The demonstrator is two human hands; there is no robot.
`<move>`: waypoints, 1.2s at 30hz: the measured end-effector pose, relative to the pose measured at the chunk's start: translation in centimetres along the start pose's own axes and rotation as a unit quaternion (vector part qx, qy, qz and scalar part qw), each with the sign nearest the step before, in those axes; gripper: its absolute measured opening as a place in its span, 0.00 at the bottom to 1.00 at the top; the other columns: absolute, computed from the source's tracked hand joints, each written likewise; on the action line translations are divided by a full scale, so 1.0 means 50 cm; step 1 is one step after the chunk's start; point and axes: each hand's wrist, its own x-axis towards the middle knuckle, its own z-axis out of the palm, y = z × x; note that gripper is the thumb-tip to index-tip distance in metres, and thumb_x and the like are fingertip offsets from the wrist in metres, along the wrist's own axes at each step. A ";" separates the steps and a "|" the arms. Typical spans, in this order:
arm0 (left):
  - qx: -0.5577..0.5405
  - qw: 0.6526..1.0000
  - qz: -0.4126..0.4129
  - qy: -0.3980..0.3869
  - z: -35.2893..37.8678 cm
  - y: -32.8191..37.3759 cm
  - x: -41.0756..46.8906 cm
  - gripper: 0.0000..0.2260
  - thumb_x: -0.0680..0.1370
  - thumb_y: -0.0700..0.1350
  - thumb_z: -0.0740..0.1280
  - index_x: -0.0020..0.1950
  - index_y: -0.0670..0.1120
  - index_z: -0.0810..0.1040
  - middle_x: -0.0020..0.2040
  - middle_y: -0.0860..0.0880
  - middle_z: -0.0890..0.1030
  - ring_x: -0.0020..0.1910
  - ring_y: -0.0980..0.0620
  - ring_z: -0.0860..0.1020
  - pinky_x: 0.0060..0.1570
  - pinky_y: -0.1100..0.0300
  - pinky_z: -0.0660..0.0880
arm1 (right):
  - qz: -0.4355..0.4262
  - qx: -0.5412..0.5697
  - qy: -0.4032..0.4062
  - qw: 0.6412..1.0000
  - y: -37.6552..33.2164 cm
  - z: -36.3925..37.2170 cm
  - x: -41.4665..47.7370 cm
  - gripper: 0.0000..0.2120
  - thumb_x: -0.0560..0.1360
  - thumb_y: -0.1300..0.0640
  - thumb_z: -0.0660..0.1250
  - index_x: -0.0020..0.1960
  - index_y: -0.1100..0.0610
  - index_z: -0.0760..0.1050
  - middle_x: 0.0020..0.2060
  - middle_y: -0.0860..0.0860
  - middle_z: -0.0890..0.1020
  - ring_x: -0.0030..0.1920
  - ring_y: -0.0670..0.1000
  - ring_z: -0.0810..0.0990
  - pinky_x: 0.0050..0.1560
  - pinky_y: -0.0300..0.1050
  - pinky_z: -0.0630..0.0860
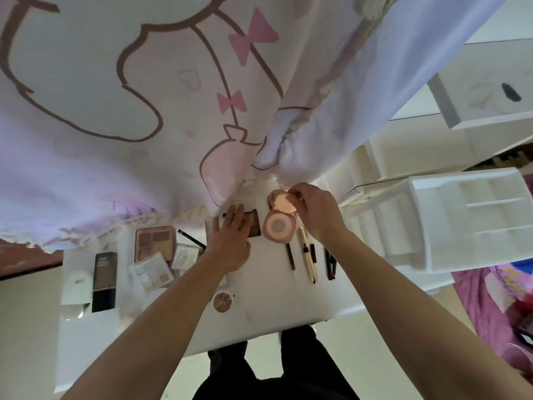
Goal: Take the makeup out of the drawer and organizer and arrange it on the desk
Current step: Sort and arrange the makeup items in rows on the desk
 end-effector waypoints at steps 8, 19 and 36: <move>0.060 0.997 -0.037 -0.034 0.034 -0.025 -0.024 0.30 0.82 0.53 0.50 0.80 0.48 0.41 0.81 0.45 0.39 0.79 0.43 0.40 0.74 0.36 0.46 | -0.022 -0.014 -0.051 0.998 -0.030 0.039 0.074 0.10 0.80 0.51 0.65 0.55 0.57 0.79 0.47 0.56 0.84 0.48 0.59 0.81 0.49 0.52 0.78; 0.059 0.998 0.010 0.013 0.042 -0.075 -0.032 0.31 0.80 0.53 0.53 0.80 0.47 0.47 0.81 0.43 0.45 0.79 0.41 0.44 0.74 0.41 0.51 | -0.014 -0.065 -0.109 0.992 -0.033 0.117 0.150 0.12 0.81 0.52 0.62 0.59 0.56 0.78 0.51 0.57 0.84 0.53 0.60 0.80 0.52 0.50 0.77; -0.104 0.975 -0.101 0.169 0.135 -0.147 -0.257 0.22 0.76 0.50 0.54 0.68 0.44 0.71 0.73 0.40 0.69 0.75 0.39 0.63 0.66 0.39 0.66 | 0.036 0.107 -0.131 0.985 -0.160 0.241 -0.094 0.11 0.79 0.50 0.64 0.57 0.53 0.78 0.52 0.50 0.79 0.47 0.53 0.81 0.48 0.49 0.79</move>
